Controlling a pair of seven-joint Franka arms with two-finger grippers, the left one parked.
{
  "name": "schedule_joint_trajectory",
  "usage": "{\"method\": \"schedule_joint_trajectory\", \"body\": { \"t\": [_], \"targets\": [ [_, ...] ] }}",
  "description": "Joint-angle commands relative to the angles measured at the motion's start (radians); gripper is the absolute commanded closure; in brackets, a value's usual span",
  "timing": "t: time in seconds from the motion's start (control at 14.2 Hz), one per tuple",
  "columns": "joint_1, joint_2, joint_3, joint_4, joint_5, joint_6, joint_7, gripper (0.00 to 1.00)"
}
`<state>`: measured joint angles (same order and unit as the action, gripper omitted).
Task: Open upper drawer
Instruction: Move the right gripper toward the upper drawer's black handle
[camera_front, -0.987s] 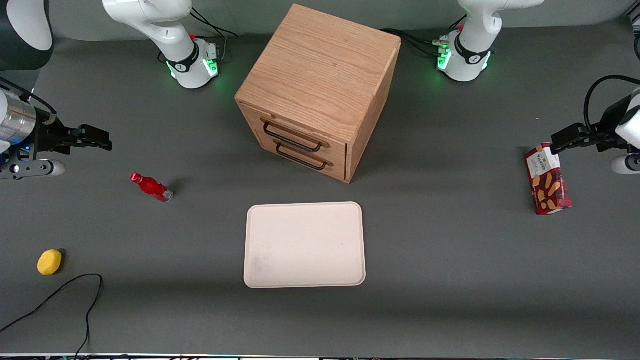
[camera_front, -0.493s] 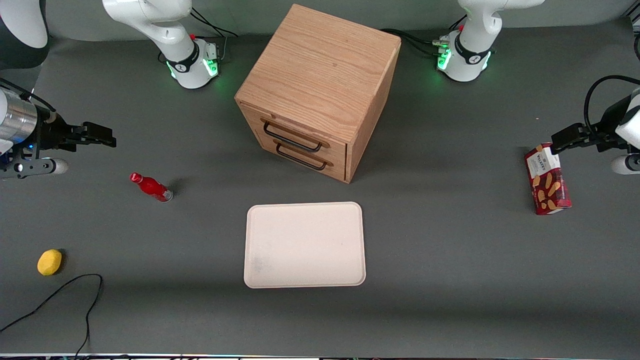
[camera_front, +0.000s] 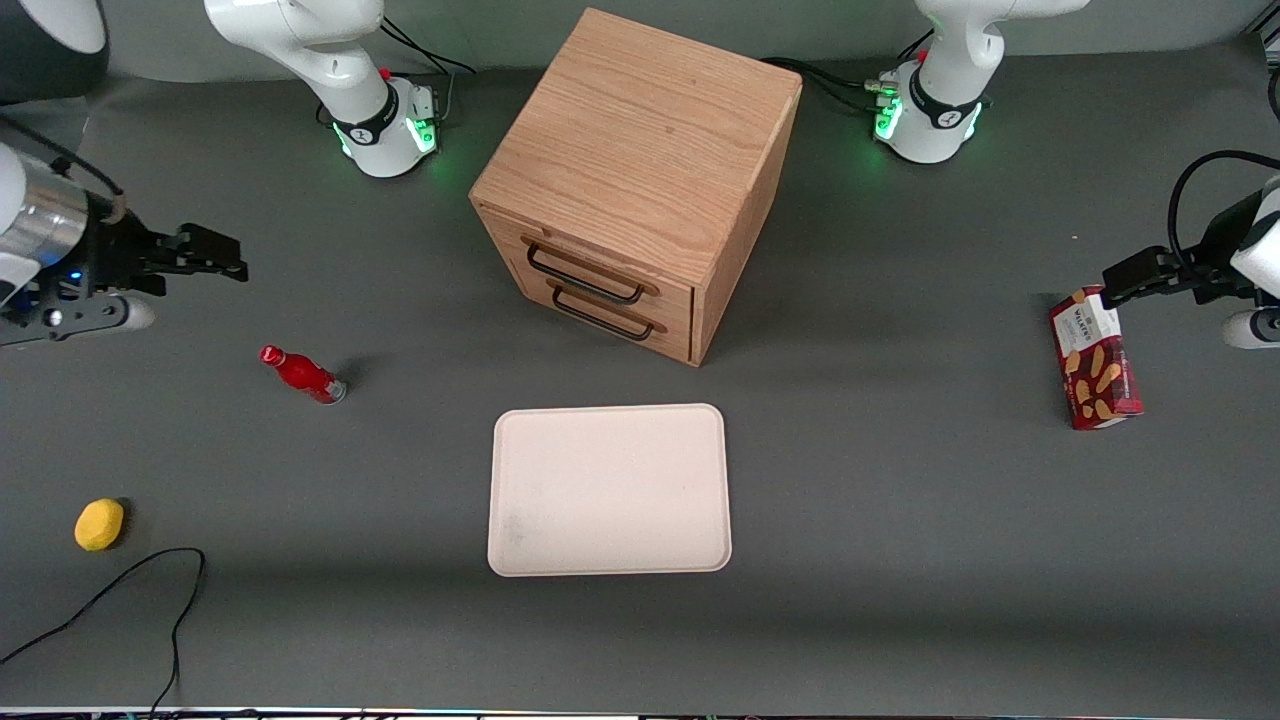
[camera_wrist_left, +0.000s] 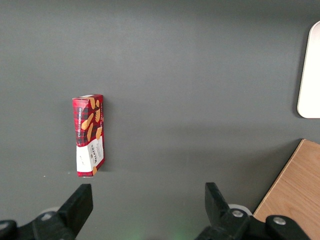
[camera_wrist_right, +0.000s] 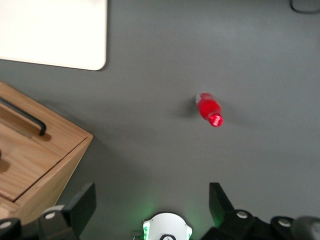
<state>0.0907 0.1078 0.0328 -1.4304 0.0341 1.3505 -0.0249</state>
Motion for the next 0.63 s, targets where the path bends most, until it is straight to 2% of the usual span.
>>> {"method": "schedule_joint_trajectory", "body": {
  "t": [0.0, 0.21, 0.56],
  "targets": [
    [0.015, 0.043, 0.028, 0.051, 0.036, -0.016, 0.011, 0.00],
    [0.017, 0.072, 0.035, 0.054, 0.115, -0.004, 0.007, 0.00],
    [0.017, 0.136, 0.114, 0.056, 0.130, 0.064, -0.055, 0.00]
  ]
}}
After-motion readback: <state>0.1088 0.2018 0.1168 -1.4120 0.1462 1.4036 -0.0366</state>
